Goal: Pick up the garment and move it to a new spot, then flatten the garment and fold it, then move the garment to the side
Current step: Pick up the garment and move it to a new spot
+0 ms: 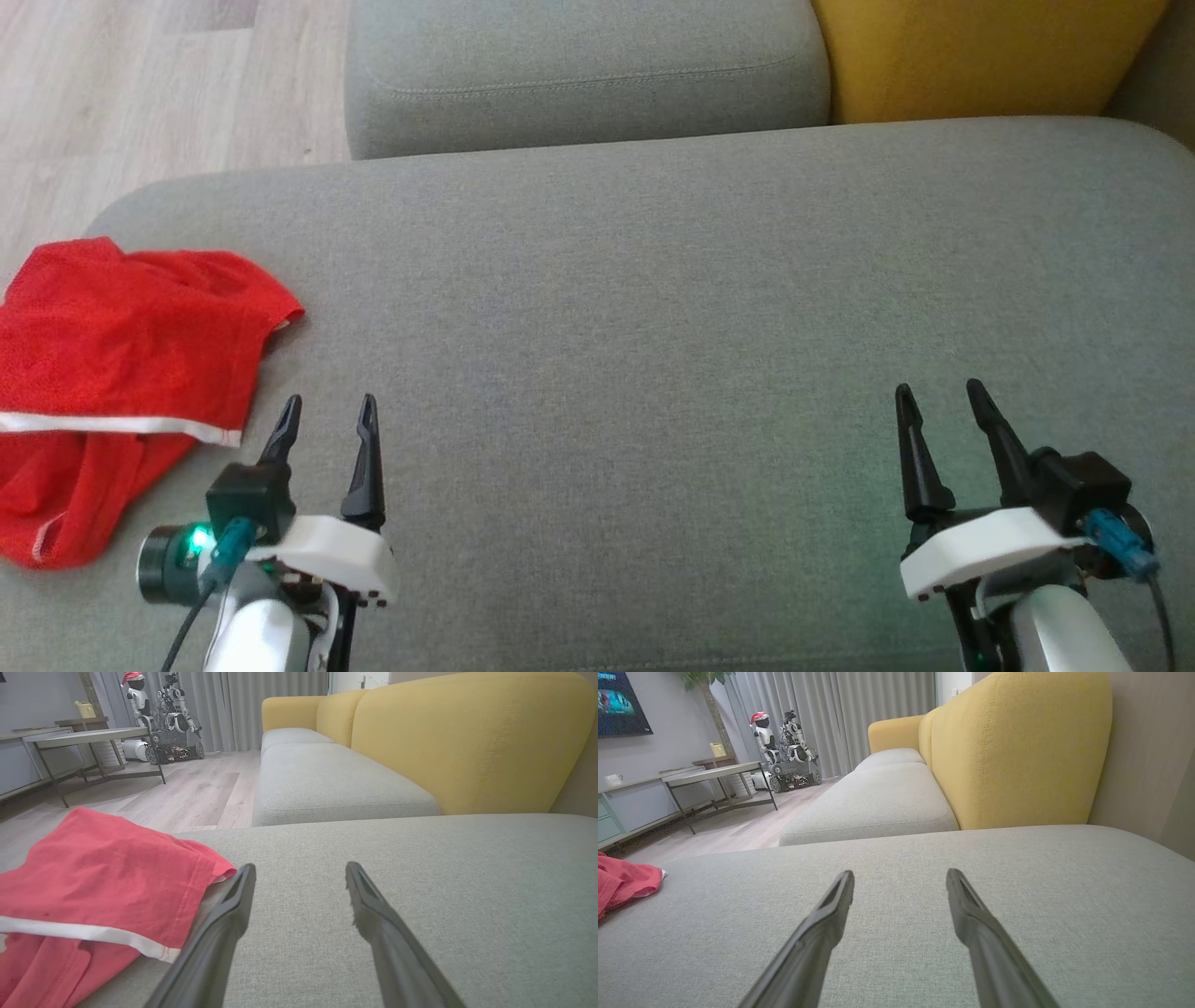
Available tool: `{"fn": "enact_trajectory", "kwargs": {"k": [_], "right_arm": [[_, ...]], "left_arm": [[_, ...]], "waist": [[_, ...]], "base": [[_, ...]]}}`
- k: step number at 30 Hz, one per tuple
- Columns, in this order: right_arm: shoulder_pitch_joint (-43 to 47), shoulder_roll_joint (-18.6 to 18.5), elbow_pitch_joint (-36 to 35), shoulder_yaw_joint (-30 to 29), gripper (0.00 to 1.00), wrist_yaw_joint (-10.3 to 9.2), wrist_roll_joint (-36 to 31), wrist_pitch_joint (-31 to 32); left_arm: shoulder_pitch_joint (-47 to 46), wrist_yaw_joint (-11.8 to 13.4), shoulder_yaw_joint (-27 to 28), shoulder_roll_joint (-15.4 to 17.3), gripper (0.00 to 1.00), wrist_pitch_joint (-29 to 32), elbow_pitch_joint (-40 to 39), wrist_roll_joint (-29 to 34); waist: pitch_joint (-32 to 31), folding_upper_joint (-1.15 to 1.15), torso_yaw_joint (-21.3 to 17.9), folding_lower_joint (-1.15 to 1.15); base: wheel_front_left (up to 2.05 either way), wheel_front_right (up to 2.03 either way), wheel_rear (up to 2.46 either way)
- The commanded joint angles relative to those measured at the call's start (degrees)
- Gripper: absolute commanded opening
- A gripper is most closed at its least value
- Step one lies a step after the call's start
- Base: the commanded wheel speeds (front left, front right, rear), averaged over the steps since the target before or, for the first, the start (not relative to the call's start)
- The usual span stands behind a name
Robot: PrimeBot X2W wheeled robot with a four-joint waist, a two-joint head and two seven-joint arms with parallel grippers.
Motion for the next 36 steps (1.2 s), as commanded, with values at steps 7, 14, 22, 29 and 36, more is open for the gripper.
{"fn": "enact_trajectory", "kwargs": {"k": [7,14,22,29,36], "right_arm": [[-3.0,-0.2,-3.2,1.8,1.00,-0.04,-1.1,-0.2],[-2.5,0.0,-6.2,2.4,1.00,-0.04,-2.2,0.4],[-2.9,0.3,-8.5,4.3,1.00,-0.04,-2.6,1.4],[-3.1,0.4,-9.3,4.4,1.00,-0.04,-2.7,1.4],[-3.3,0.5,-9.4,4.5,1.00,-0.04,-2.8,1.4]], "left_arm": [[-3.6,0.5,1.8,0.6,1.00,-0.7,-1.7,0.8],[-4.5,0.3,2.2,1.0,1.00,-0.7,-2.2,0.8],[-5.7,0.3,2.8,1.4,1.00,-0.7,-3.1,0.6],[-6.4,0.1,3.1,1.5,1.00,-0.7,-3.1,0.4],[-6.1,0.1,3.4,1.4,1.00,-0.7,-3.0,0.4]], "waist": [[0.3,0.00,2.9,0.00],[0.7,0.00,9.6,0.00],[1.4,0.00,17.4,0.00],[2.2,0.00,22.1,0.00],[2.3,0.00,23.5,0.00]], "base": [[0.00,0.00,0.00],[0.00,0.00,0.00],[0.00,0.00,0.00],[0.00,0.00,0.00],[0.00,0.00,0.00]]}}
